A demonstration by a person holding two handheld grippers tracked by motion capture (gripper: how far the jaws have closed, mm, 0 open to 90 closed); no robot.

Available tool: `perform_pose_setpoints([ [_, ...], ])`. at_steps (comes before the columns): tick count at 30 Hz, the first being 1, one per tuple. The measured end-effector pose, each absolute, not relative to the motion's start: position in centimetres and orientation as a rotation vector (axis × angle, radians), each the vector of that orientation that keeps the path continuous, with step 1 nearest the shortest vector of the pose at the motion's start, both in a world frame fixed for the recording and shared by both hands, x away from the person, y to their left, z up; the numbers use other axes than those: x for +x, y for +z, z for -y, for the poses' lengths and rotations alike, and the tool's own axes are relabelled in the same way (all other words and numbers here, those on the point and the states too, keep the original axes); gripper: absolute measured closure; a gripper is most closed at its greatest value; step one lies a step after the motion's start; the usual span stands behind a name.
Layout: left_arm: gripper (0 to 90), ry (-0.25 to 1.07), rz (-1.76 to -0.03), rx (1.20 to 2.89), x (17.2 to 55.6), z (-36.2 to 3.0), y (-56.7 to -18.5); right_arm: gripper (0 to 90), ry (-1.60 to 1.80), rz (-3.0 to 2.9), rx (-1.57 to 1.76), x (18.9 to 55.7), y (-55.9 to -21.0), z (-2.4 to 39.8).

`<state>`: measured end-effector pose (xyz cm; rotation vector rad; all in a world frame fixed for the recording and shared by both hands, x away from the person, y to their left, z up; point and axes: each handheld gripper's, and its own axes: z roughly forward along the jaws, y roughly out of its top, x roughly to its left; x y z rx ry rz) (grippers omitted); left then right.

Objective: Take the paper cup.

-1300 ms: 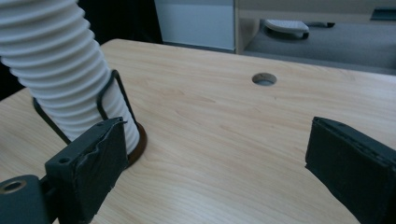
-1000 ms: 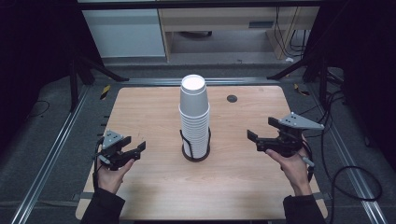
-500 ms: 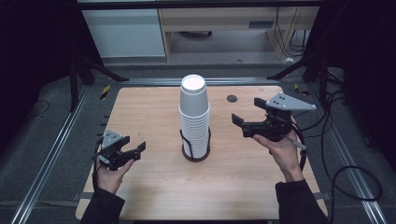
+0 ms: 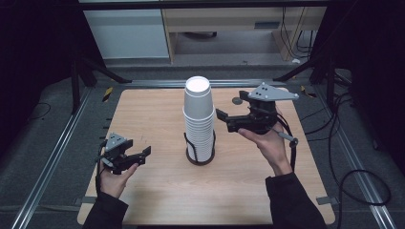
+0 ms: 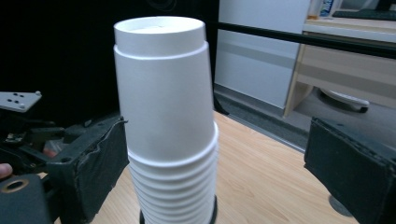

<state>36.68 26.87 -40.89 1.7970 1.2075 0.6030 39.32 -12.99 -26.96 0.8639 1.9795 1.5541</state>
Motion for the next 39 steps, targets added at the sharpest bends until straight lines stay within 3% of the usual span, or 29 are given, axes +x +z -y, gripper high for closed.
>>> perform_pose_setpoints([
  [39, 19.0, 0.598, -1.185, 1.813, 36.8, -26.5, -41.2, 3.9, 1.578, -2.079, 0.891, 43.4, -29.1, 5.6],
])
